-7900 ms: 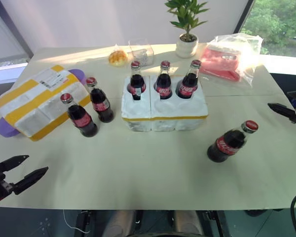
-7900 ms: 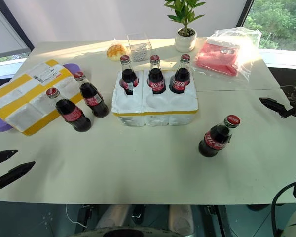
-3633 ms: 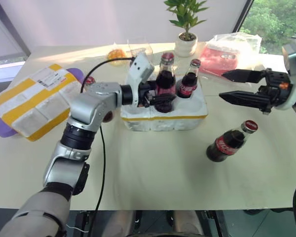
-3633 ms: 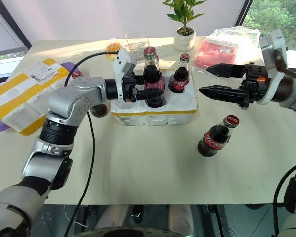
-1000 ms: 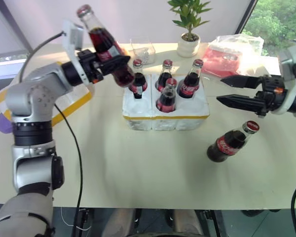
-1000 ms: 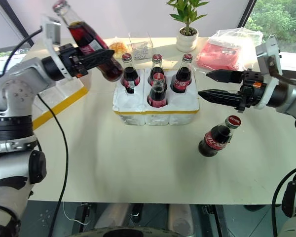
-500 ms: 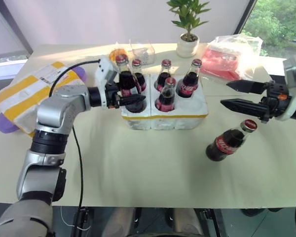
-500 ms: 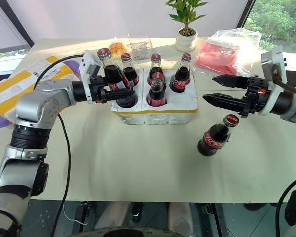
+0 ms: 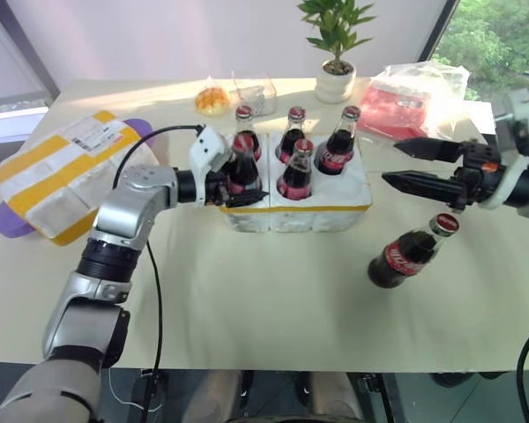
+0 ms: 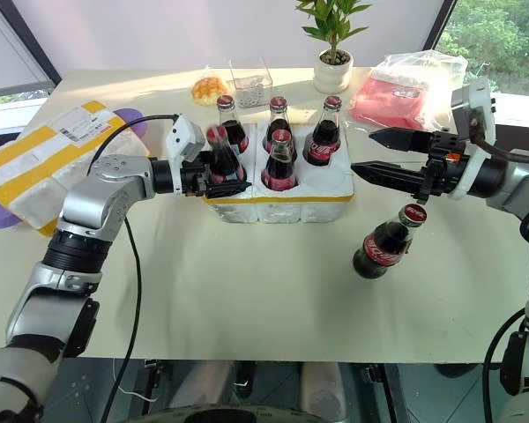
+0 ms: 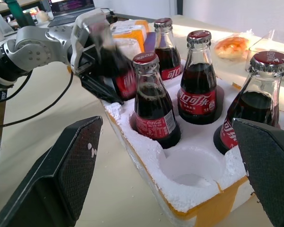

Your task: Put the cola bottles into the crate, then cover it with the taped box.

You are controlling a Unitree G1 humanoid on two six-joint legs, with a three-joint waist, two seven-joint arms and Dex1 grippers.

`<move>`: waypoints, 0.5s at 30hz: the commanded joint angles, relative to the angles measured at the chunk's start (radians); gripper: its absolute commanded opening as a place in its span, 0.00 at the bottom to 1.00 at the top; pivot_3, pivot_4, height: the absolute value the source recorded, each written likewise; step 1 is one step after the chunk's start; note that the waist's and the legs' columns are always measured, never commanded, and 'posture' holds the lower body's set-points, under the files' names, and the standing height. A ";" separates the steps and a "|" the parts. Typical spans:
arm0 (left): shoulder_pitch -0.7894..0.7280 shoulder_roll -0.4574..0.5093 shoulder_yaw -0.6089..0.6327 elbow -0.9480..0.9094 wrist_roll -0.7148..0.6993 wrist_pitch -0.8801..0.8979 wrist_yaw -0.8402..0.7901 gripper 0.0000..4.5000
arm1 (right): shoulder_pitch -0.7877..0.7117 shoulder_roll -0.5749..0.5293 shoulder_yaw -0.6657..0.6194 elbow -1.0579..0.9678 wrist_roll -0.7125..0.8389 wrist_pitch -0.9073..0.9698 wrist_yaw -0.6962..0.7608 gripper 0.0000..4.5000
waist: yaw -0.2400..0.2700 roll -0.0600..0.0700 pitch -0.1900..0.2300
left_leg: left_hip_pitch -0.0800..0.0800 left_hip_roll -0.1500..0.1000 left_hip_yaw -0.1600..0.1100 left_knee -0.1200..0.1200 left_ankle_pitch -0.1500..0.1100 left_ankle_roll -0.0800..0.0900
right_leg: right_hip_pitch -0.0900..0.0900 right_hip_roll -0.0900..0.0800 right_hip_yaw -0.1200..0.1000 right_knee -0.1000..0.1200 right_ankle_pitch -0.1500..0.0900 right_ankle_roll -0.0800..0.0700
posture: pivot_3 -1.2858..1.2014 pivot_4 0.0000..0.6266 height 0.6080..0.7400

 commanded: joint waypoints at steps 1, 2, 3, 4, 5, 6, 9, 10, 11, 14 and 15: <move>0.001 0.005 0.006 0.017 0.019 -0.008 -0.002 0.98 | -0.032 -0.014 -0.014 0.004 -0.002 -0.021 0.005 1.00 | 0.000 0.000 0.000 | 0.001 0.000 0.000 0.000 0.000 0.000 | 0.001 0.000 0.000 0.000 0.000 0.000 | 0.52 0.24 1.00; 0.001 0.013 0.013 0.008 0.013 -0.003 -0.008 0.98 | -0.037 -0.015 -0.014 0.009 -0.002 -0.020 0.007 1.00 | 0.000 0.000 0.000 | 0.000 0.000 0.000 0.001 0.000 0.000 | 0.001 0.000 0.000 0.000 0.000 0.000 | 0.52 0.24 1.00; 0.001 0.019 0.023 -0.003 0.004 0.004 -0.014 0.98 | -0.042 -0.017 -0.014 0.013 -0.003 -0.020 0.008 1.00 | 0.000 0.000 0.000 | 0.000 0.000 0.000 0.001 0.000 0.000 | 0.001 0.000 0.000 0.000 0.000 0.000 | 0.52 0.24 1.00; 0.001 0.023 0.030 -0.010 -0.002 0.008 -0.018 0.98 | -0.045 -0.018 -0.013 0.016 -0.003 -0.021 0.010 1.00 | -0.001 0.000 0.000 | 0.000 0.000 0.000 0.001 0.000 0.000 | 0.001 0.001 0.000 0.000 0.000 0.000 | 0.52 0.24 1.00; -0.001 0.035 0.055 -0.026 -0.027 0.030 -0.027 0.98 | -0.052 -0.020 -0.013 0.020 -0.003 -0.019 0.011 1.00 | -0.002 0.000 0.000 | 0.000 0.000 0.000 0.001 0.000 0.000 | 0.001 0.001 0.000 0.000 0.000 0.000 | 0.52 0.24 1.00; -0.002 0.048 0.080 -0.046 -0.053 0.052 -0.036 0.98 | -0.060 -0.022 -0.013 0.024 -0.001 -0.017 0.011 1.00 | -0.003 0.000 0.000 | 0.000 0.000 0.000 0.001 0.000 0.000 | 0.000 0.001 0.000 0.000 0.000 0.000 | 0.52 0.24 1.00; -0.010 0.130 0.200 -0.146 -0.193 0.174 -0.085 0.98 | -0.096 -0.045 -0.026 0.052 0.001 -0.013 0.019 1.00 | -0.012 0.000 0.001 | -0.001 0.001 0.000 0.000 0.000 0.000 | -0.002 0.002 0.000 0.001 0.000 0.000 | 0.52 0.24 1.00; -0.016 0.169 0.246 -0.176 -0.253 0.231 -0.107 0.98 | -0.113 -0.055 -0.034 0.070 0.000 -0.013 0.019 1.00 | -0.013 0.000 0.001 | -0.002 0.002 0.000 0.000 0.000 0.000 | -0.004 0.002 0.000 0.001 0.001 -0.001 | 0.52 0.24 1.00; -0.019 0.207 0.283 -0.199 -0.305 0.281 -0.130 0.98 | -0.129 -0.065 -0.041 0.087 0.001 -0.010 0.016 1.00 | -0.018 0.000 0.001 | -0.002 0.002 0.000 -0.001 0.000 0.000 | -0.004 0.002 0.000 0.001 0.001 -0.001 | 0.52 0.24 1.00; -0.002 0.345 0.363 -0.279 -0.451 0.399 -0.254 0.98 | -0.157 -0.104 -0.071 0.137 -0.006 -0.009 0.007 1.00 | -0.024 0.000 0.001 | -0.003 0.002 0.000 -0.003 0.000 -0.001 | -0.005 0.002 0.000 0.000 0.001 -0.001 | 0.52 0.24 1.00; 0.010 0.396 0.377 -0.300 -0.481 0.418 -0.303 0.98 | -0.151 -0.123 -0.085 0.149 -0.017 -0.014 0.006 1.00 | -0.024 0.000 0.001 | -0.003 0.002 0.000 -0.003 0.000 -0.001 | -0.005 0.002 0.000 0.000 0.001 -0.001 | 0.52 0.24 1.00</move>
